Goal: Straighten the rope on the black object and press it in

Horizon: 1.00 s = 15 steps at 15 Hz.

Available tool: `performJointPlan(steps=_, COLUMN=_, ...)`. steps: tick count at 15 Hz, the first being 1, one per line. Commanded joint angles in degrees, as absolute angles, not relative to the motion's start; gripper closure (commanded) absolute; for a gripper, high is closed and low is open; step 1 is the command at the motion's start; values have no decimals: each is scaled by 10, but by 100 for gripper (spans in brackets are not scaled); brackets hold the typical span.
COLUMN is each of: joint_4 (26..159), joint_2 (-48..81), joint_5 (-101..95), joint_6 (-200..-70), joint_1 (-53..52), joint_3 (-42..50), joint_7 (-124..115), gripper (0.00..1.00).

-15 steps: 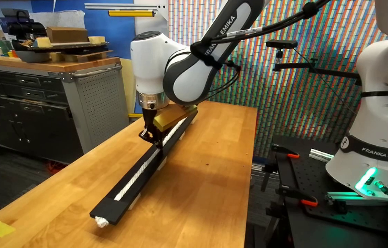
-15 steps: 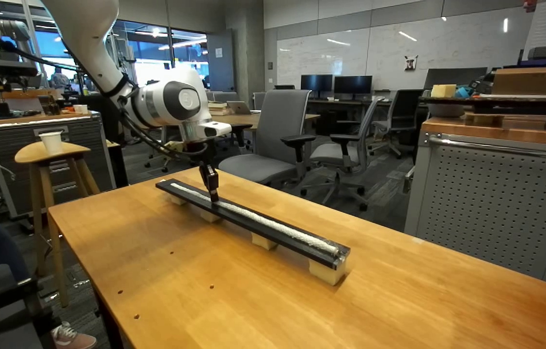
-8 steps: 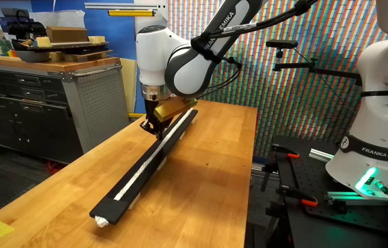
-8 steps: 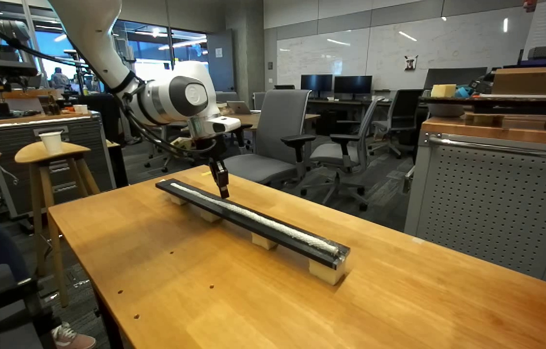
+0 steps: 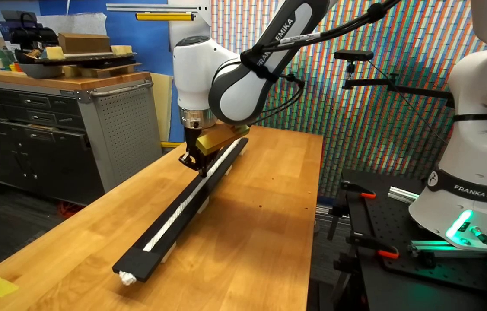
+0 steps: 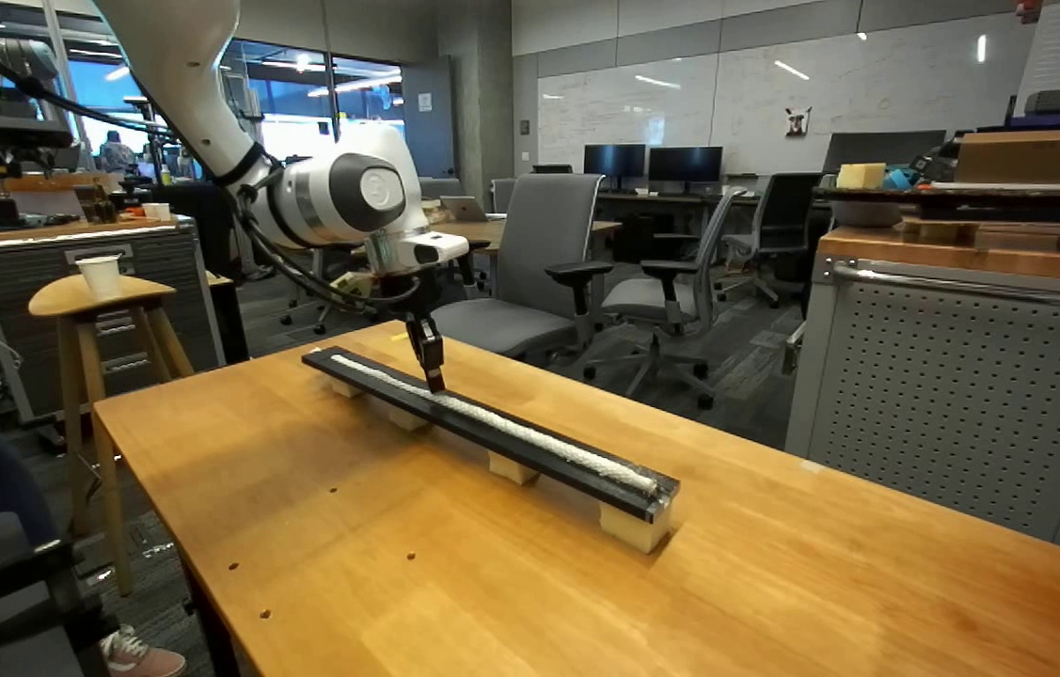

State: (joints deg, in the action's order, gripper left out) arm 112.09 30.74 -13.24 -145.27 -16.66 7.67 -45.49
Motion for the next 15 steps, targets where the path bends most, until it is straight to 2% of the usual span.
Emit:
performJointPlan(steps=1, joint_4=1129, joint_2=304, joint_5=-133, joint_6=-1454, joint_1=-161, joint_3=73, joint_7=-445, gripper=100)
performJointPlan(steps=7, joint_4=1103, joint_2=341, joint_5=-108, joint_6=-1437, joint_1=-142, joint_3=60, joint_7=-409, gripper=100)
performJointPlan(steps=15, joint_4=1134, joint_2=299, joint_5=-116, joint_6=-1462, joint_1=-147, joint_3=70, joint_7=-412, gripper=100)
